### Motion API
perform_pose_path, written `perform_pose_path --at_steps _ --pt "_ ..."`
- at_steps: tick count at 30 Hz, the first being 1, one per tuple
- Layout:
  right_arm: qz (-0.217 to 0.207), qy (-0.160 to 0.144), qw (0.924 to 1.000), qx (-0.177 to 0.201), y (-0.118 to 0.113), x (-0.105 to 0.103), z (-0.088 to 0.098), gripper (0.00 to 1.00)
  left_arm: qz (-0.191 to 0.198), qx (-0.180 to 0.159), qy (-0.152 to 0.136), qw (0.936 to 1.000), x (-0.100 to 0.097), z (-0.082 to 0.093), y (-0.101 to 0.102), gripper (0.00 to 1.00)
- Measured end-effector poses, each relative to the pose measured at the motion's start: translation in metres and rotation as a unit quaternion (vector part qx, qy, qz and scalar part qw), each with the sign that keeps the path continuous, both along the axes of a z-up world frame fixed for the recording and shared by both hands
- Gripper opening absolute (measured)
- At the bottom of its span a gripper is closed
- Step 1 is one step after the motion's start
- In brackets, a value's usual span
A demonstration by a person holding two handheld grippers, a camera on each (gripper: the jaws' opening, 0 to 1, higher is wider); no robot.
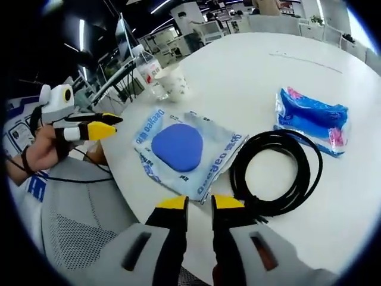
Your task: Arrange the tabletop items into an orderly group along one side of the table until the central work area is clear of visible clutter.
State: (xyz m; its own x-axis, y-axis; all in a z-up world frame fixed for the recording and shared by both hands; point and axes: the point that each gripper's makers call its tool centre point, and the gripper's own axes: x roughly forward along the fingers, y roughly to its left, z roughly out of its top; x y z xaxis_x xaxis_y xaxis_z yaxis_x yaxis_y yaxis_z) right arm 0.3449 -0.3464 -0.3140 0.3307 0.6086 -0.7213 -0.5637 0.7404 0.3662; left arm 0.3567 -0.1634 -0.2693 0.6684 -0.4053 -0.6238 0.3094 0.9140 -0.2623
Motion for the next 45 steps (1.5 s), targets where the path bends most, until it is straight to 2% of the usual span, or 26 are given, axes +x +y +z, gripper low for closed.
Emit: perform_pose_path --at_steps 7,14,30,40,45 --pt "-0.018 -0.011 0.9998 0.004 -0.002 0.003 0.006 0.16 0.003 -0.002 0.012 0.9999 0.001 -0.008 0.002 0.42" --pt "-0.047 -0.007 0.9986 0.021 0.0 0.013 0.01 0.17 -0.002 0.0 0.02 0.9998 0.004 -0.015 0.004 0.42" --pt "-0.054 0.01 0.9984 0.016 0.001 0.02 0.002 0.18 -0.009 -0.006 0.052 0.9986 0.005 -0.036 0.004 0.39" --pt "-0.058 0.023 0.9979 0.021 0.001 0.024 -0.003 0.16 -0.024 0.01 0.072 0.9971 0.005 -0.049 -0.003 0.37" --pt "-0.056 0.028 0.9978 0.021 0.002 0.025 -0.005 0.15 -0.027 0.013 0.074 0.9968 0.005 -0.049 -0.004 0.36"
